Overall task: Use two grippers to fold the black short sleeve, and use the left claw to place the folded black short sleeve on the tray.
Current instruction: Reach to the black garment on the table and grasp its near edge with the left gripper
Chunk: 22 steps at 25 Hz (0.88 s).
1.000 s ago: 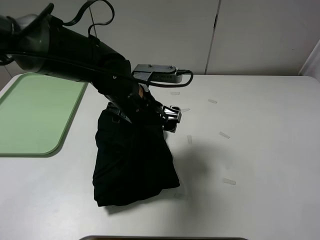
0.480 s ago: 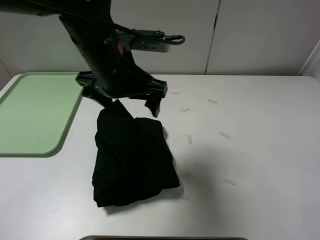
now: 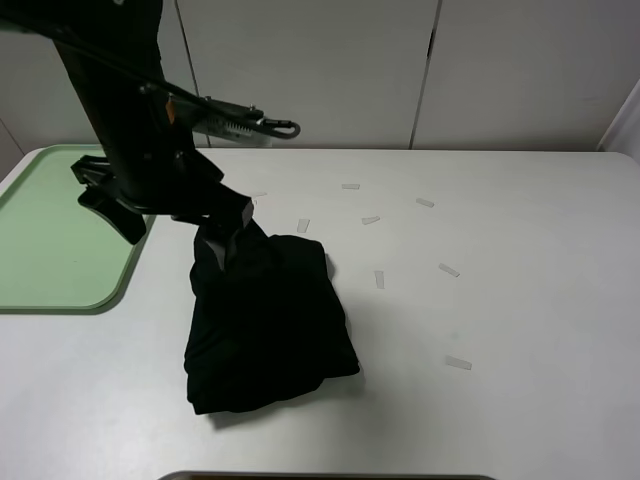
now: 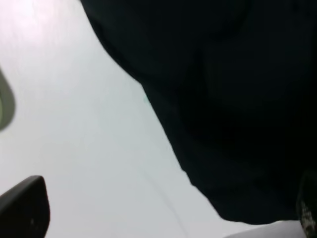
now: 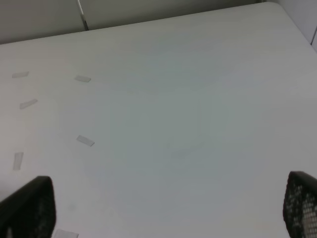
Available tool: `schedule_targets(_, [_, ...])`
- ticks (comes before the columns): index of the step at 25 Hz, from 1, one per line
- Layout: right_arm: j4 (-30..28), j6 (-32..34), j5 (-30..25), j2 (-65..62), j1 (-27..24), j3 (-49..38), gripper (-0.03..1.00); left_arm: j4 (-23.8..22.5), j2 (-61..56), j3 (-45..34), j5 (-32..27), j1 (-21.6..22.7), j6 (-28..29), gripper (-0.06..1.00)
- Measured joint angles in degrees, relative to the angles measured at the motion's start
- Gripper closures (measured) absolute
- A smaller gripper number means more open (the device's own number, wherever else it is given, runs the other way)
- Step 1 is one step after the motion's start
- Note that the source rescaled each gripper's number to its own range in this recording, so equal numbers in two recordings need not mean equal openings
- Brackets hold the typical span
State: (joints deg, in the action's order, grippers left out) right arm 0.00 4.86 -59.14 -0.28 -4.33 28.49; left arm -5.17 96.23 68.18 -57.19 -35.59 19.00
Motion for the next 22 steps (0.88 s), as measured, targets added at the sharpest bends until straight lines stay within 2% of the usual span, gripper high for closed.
schedule_targets(6, [0.00,0.00,0.00,0.00,0.00,0.00,-0.03,0.49,1.69,-2.80,6.33,0.05,-1.31,-0.06])
schedule_targets(16, [0.00,0.00,0.00,0.00,0.00,0.00,-0.03,11.43,11.97,-2.92,15.31,-0.07,-9.75,-0.06])
schedule_targets(22, [0.00,0.00,0.00,0.00,0.00,0.00,-0.03,12.27,15.85,-2.92,22.08,-2.59,-11.74,-0.06])
